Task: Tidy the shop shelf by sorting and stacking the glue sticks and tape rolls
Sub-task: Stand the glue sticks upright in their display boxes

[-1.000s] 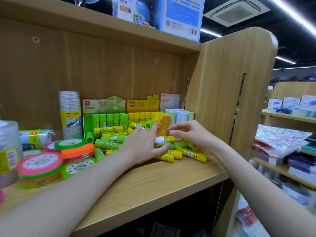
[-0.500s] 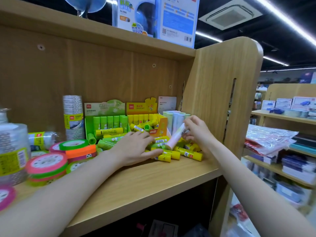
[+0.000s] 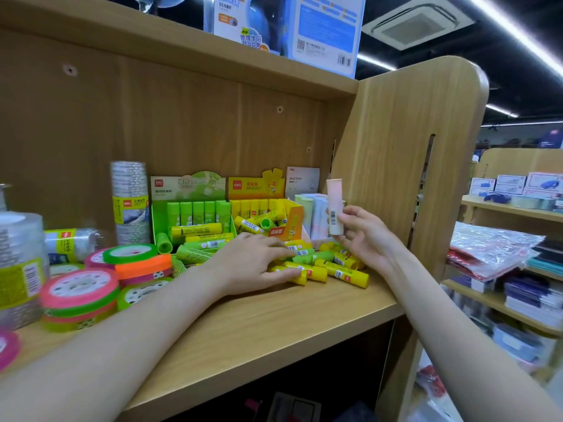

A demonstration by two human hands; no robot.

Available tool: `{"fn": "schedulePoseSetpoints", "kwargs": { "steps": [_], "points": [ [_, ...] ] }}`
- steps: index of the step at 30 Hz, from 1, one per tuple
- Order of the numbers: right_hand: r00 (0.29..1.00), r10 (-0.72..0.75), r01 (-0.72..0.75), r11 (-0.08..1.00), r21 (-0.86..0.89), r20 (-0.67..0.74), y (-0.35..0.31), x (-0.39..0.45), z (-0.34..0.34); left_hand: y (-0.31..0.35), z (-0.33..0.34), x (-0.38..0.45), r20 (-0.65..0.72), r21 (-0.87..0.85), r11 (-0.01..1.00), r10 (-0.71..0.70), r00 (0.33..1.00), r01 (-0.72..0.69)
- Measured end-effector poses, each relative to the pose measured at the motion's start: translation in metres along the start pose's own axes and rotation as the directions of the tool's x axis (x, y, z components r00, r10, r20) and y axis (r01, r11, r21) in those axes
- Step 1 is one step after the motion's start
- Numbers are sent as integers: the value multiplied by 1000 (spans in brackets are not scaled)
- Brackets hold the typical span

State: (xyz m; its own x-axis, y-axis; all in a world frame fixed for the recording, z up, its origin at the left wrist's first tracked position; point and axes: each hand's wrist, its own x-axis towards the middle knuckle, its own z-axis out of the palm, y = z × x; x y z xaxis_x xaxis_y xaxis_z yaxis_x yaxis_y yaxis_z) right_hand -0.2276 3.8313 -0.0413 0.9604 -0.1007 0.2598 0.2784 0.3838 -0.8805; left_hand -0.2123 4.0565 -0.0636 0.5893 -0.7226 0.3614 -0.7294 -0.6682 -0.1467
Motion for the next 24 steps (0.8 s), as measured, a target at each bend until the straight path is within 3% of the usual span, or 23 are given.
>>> {"fn": "schedulePoseSetpoints", "kwargs": {
  "steps": [3, 5, 8, 10, 14, 17, 24],
  "points": [
    [995, -83, 91, 986, -140, 64, 1, 6, 0, -1, 0, 0, -2, -10, 1000, 3, 1000, -3],
    [980, -145, 186, 914, -360, 139, 1, 8, -2, -1, 0, 0, -2, -7, 1000, 2, 1000, -2],
    [937, -249, 348, 682, -643, 244, -2, 12, -1, -1, 0, 1, 11, -5, 1000, -4, 1000, 4],
    [908, -310, 415, 570, -709, 282, -3, 16, 3, -2, 0, 1, 8, 3, 1000, -3, 1000, 3],
    [819, -501, 446, 249, -860, 280, 0, 25, 9, -2, 0, 1, 21, -4, 1000, -7, 1000, 7],
    [775, -518, 458, 68, -886, 361, 3, 31, 12, -2, 0, 0, 25, -5, 1000, -6, 1000, 7],
    [837, -452, 360, 28, -933, 309, 3, 46, 19, -4, 2, 1, 2, -10, 1000, 0, 1000, 0]
  ]
}}
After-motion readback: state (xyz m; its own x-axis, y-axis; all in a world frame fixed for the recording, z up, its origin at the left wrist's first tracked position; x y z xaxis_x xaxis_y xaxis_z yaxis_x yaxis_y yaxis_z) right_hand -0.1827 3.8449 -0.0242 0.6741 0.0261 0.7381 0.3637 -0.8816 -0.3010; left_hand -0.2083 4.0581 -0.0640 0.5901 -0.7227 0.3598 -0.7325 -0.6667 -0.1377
